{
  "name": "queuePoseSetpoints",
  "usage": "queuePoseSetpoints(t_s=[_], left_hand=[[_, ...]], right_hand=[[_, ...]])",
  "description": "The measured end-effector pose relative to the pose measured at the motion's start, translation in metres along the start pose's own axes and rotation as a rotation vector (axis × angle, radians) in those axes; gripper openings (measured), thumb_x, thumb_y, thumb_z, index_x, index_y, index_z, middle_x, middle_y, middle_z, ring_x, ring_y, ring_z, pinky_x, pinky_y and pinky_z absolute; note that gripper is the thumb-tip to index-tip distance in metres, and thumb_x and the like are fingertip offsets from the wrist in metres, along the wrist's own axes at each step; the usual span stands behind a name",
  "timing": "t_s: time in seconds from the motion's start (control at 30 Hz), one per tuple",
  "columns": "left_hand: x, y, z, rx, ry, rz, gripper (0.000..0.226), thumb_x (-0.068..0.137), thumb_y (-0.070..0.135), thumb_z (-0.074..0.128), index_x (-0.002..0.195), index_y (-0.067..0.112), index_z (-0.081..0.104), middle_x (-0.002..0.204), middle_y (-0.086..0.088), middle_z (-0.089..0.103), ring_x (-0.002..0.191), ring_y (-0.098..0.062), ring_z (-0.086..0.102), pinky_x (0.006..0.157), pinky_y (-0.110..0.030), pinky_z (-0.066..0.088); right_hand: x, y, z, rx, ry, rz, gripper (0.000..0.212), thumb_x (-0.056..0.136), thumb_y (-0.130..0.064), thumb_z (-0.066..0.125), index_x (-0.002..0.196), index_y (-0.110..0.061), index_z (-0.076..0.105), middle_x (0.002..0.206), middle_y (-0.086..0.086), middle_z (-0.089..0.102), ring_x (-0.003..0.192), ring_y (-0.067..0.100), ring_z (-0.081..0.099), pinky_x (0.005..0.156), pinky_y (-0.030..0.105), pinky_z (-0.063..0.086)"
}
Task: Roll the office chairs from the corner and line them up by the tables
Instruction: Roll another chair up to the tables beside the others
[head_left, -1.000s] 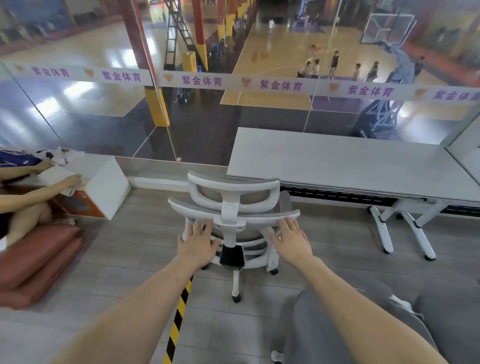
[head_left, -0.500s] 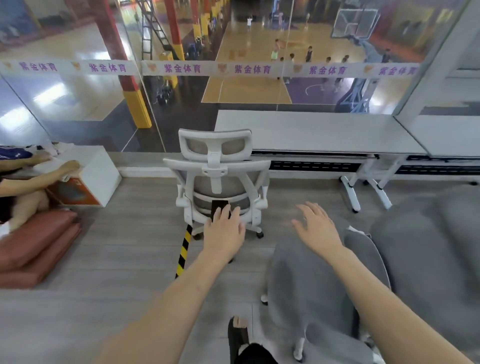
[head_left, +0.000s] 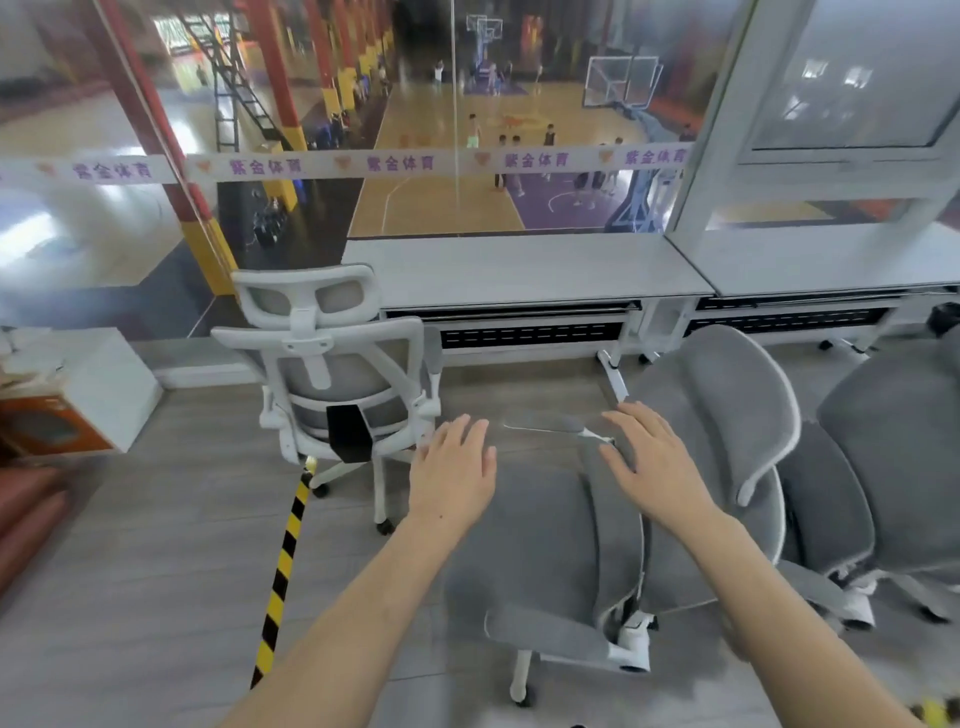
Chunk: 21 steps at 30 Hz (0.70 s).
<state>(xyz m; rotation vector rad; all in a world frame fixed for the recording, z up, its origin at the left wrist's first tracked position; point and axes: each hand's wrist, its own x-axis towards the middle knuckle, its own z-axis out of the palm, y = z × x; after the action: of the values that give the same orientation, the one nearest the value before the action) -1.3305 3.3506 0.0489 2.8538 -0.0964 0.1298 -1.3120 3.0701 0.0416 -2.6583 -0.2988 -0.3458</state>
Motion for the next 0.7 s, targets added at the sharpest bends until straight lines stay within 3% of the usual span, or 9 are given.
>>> queuePoseSetpoints(t_s=[0.17, 0.43, 0.57, 0.63, 0.7], left_hand=[[0.019, 0.112, 0.043, -0.025, 0.034, 0.009, 0.046, 0.11, 0.04, 0.034, 0.153, 0.024, 0.042, 0.161, 0.004, 0.04, 0.148, -0.019, 0.034, 0.115, -0.043, 0.033], [0.048, 0.271, 0.095, -0.072, 0.014, 0.012, 0.043, 0.11, 0.041, 0.036, 0.149, 0.026, 0.047, 0.159, 0.004, 0.042, 0.147, -0.02, 0.037, 0.112, -0.044, 0.035], [0.062, 0.325, 0.1, -0.071, -0.016, 0.051, 0.063, 0.101, 0.059, 0.019, 0.14, 0.026, 0.056, 0.15, 0.003, 0.051, 0.14, -0.023, 0.045, 0.108, -0.045, 0.04], [0.07, 0.346, 0.101, -0.025, -0.051, 0.096, 0.064, 0.097, 0.067, 0.019, 0.12, 0.027, 0.064, 0.131, 0.004, 0.062, 0.128, -0.022, 0.054, 0.1, -0.045, 0.043], [0.077, 0.359, 0.105, 0.033, -0.09, 0.132, 0.051, 0.099, 0.07, 0.033, 0.095, 0.027, 0.059, 0.107, 0.005, 0.066, 0.112, -0.021, 0.06, 0.092, -0.043, 0.043]], right_hand=[[0.011, 0.084, -0.06, 0.019, -0.014, -0.103, 0.044, 0.101, -0.034, 0.061, 0.143, -0.021, 0.057, 0.155, 0.002, 0.047, 0.149, 0.022, 0.035, 0.121, 0.043, 0.032], [0.038, 0.228, -0.13, 0.04, -0.042, -0.176, 0.039, 0.101, -0.018, 0.063, 0.139, -0.013, 0.061, 0.15, 0.004, 0.052, 0.142, 0.022, 0.042, 0.119, 0.029, 0.025], [0.073, 0.273, -0.141, -0.034, -0.287, -0.232, 0.038, 0.104, -0.014, 0.051, 0.14, -0.018, 0.061, 0.155, -0.001, 0.05, 0.15, 0.02, 0.037, 0.124, 0.042, 0.028], [0.087, 0.288, -0.15, -0.045, -0.46, -0.275, 0.044, 0.103, -0.013, 0.048, 0.144, -0.025, 0.057, 0.159, -0.014, 0.038, 0.155, 0.008, 0.022, 0.127, 0.036, 0.019], [0.096, 0.298, -0.16, -0.066, -0.582, -0.31, 0.051, 0.103, -0.016, 0.048, 0.15, -0.032, 0.049, 0.158, -0.026, 0.025, 0.153, -0.003, 0.008, 0.125, 0.025, 0.01]])
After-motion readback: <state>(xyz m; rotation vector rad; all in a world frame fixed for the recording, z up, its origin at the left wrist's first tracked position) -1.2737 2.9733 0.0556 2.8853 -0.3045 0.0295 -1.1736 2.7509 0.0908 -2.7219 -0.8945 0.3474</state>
